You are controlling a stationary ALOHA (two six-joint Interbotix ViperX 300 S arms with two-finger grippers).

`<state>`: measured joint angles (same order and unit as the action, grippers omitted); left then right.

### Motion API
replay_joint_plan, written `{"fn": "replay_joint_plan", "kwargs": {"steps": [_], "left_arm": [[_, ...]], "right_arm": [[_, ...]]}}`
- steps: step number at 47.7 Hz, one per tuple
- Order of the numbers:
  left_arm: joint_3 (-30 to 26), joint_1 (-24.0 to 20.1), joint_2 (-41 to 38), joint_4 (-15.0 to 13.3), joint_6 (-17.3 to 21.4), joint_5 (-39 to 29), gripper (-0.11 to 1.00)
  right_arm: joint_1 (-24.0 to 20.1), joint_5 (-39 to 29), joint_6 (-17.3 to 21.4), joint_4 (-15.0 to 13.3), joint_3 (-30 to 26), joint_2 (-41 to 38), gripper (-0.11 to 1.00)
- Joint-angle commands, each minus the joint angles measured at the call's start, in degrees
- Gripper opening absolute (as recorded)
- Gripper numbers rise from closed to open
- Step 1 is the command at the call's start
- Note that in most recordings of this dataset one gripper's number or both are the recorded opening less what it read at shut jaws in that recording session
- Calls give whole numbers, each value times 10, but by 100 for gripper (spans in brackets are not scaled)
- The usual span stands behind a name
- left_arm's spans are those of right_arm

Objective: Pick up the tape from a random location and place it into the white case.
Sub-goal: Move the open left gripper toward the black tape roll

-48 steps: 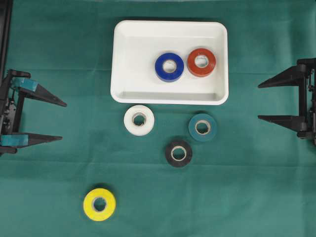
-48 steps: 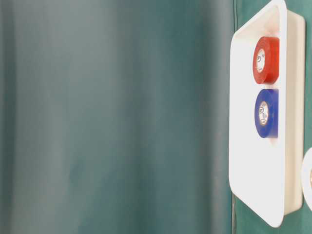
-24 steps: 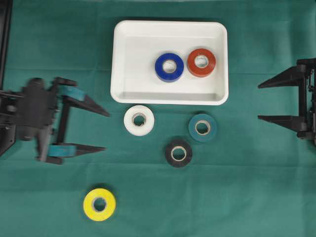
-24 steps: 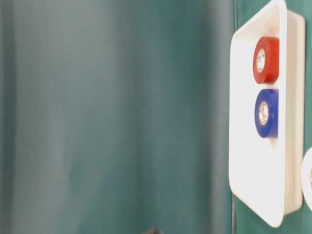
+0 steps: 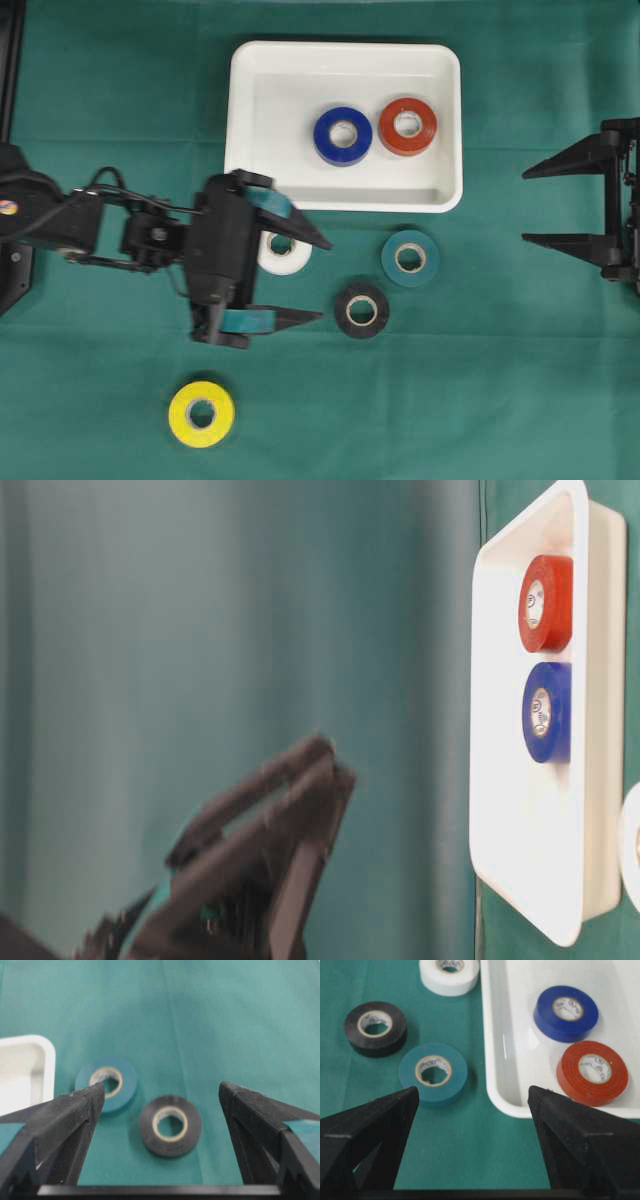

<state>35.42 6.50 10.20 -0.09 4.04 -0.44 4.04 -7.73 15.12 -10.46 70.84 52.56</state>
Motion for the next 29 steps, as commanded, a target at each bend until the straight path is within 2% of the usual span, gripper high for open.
{"fn": "replay_joint_plan", "kwargs": {"steps": [1,10,17,29], "left_arm": [[-34,2,-7,-1,-1,-11,93],[-54,1,-18,-1,-5,-35,93],[-72,2,-20,-2,-33,-70,93],[-183,2,-39,3,-41,-268,93]], "right_arm": [[-2,3,-1,-1,-15,-3,84],[-1,-4,0,-1,-17,-2,84],[-2,-10,-1,-1,-21,-2,84],[-2,-18,-1,-2,-31,-3,84]]}}
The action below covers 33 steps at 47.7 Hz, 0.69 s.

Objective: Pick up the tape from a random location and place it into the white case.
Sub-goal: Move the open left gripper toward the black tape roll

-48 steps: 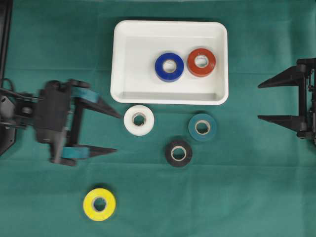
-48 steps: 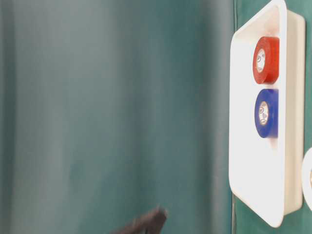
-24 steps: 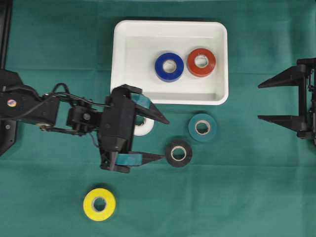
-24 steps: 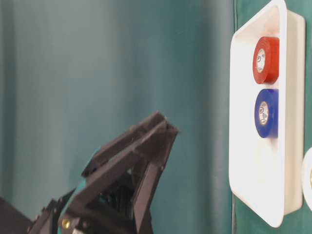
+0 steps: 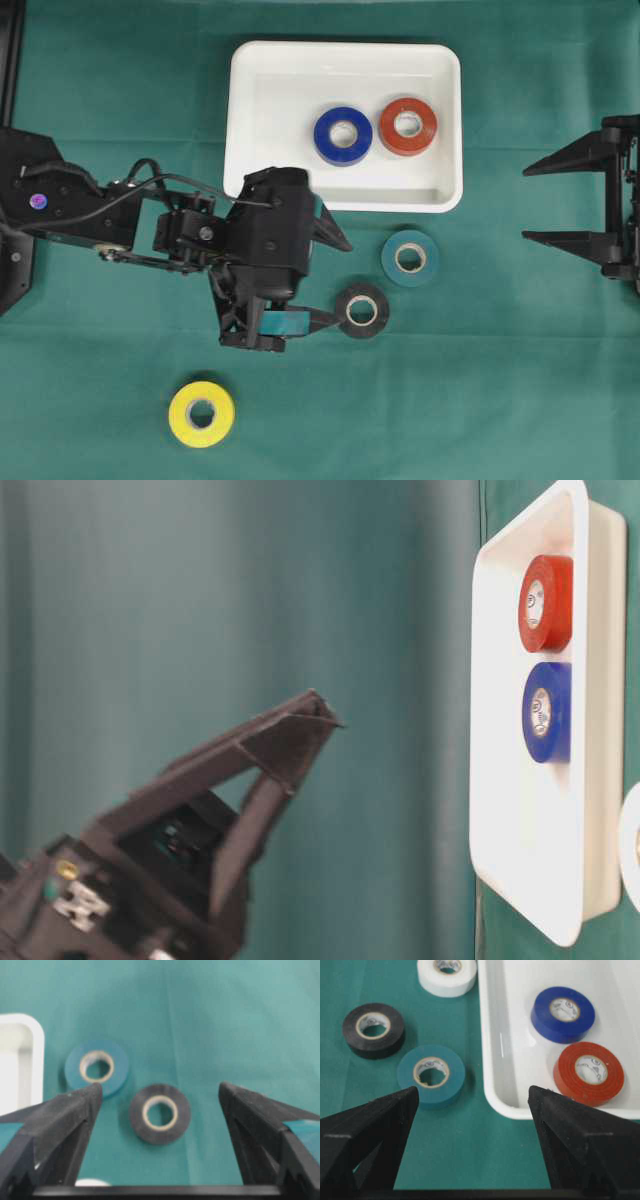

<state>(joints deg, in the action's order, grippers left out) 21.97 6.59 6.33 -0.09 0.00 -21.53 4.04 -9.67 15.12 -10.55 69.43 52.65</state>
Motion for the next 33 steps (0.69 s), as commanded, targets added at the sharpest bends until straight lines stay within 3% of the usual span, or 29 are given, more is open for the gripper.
{"fn": "replay_joint_plan", "kwargs": {"steps": [1,11,21,33], "left_arm": [[-57,1,-3,3,-1,-73,93],[-151,1,-47,4,-1,-213,93],[-226,1,-86,4,-3,-306,93],[-253,4,-102,4,-4,-330,93]], "right_arm": [[-1,1,-1,0,-17,-4,84],[-2,2,-1,0,-19,-4,84],[-2,2,-1,-1,-19,-5,84],[-1,2,-1,-1,-19,-7,84]]}}
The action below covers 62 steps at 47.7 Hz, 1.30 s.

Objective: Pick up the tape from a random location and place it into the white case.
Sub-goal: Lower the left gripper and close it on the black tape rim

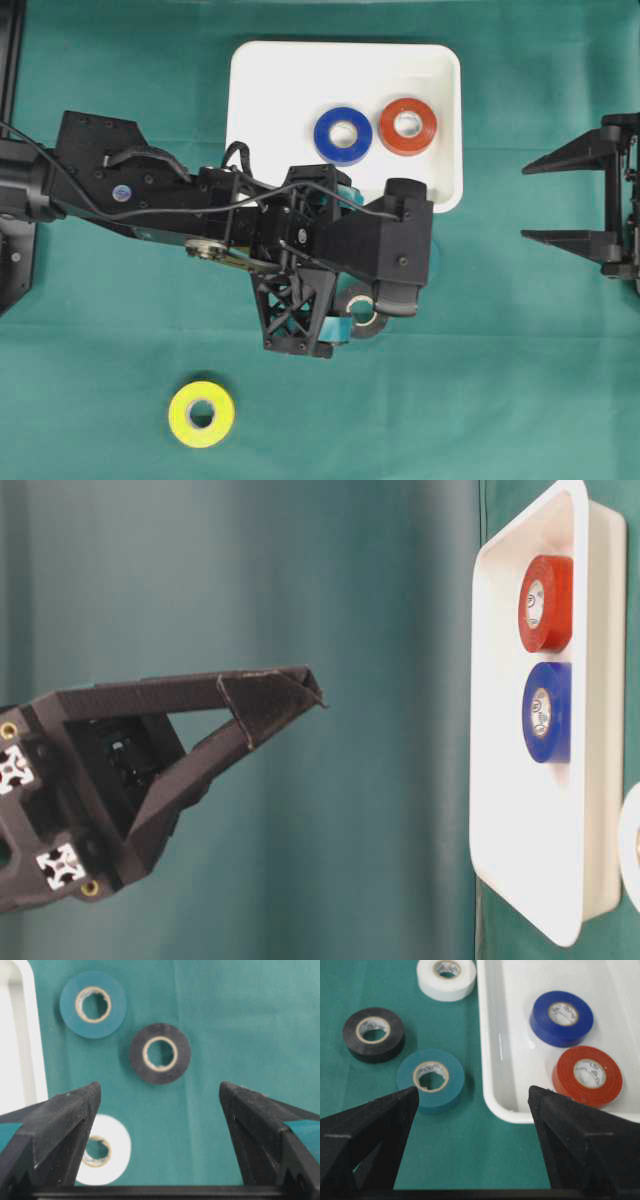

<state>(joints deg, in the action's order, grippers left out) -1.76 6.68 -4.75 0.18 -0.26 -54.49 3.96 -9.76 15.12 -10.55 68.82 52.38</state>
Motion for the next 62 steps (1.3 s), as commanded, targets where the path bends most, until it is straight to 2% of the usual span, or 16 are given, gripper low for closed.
{"fn": "replay_joint_plan", "kwargs": {"steps": [1,42,62], "left_arm": [[-15,4,9,2,-1,0,93],[-7,10,12,2,-2,4,93],[19,21,5,2,-4,46,93]], "right_arm": [[-1,3,-1,-1,-13,-4,84],[-1,3,-1,-3,-13,-5,84],[-1,4,-1,-3,-13,-5,84]]}}
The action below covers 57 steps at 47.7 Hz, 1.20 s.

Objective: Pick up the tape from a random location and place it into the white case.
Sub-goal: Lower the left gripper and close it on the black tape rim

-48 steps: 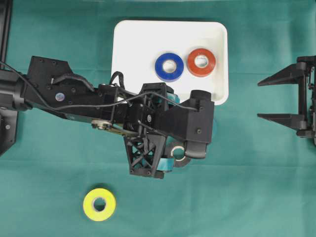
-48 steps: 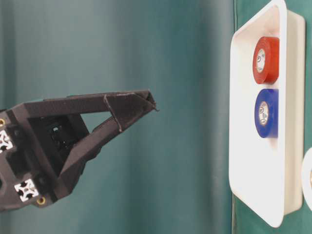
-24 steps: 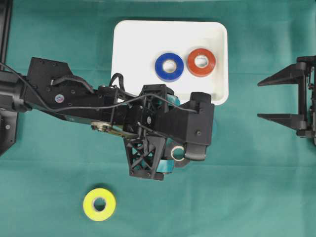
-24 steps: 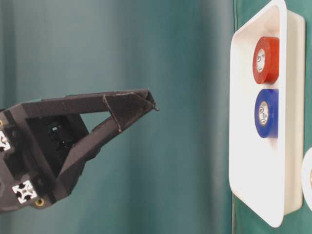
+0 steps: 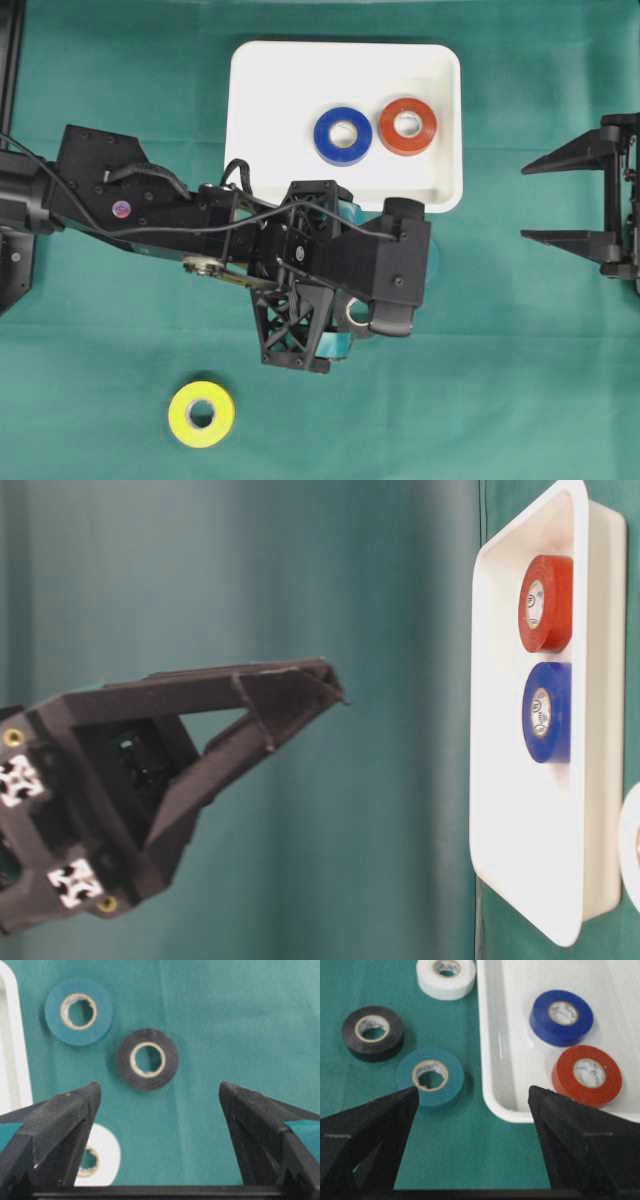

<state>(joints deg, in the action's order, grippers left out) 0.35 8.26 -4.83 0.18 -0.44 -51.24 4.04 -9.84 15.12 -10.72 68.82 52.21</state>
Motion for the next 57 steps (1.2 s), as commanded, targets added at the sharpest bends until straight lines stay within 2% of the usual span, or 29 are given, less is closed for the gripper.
{"fn": "replay_joint_plan", "kwargs": {"steps": [1,31,39,57], "left_arm": [[0,6,4,2,-2,16,93],[62,17,-79,0,-7,132,93],[83,17,-98,0,-22,163,93],[85,19,-151,0,-25,197,93]], "right_arm": [[-1,4,-1,-1,-13,-4,84],[-2,4,-1,-2,-11,-8,84],[-2,5,-1,-1,-11,-14,84],[-2,6,-1,-1,-11,-16,84]]}}
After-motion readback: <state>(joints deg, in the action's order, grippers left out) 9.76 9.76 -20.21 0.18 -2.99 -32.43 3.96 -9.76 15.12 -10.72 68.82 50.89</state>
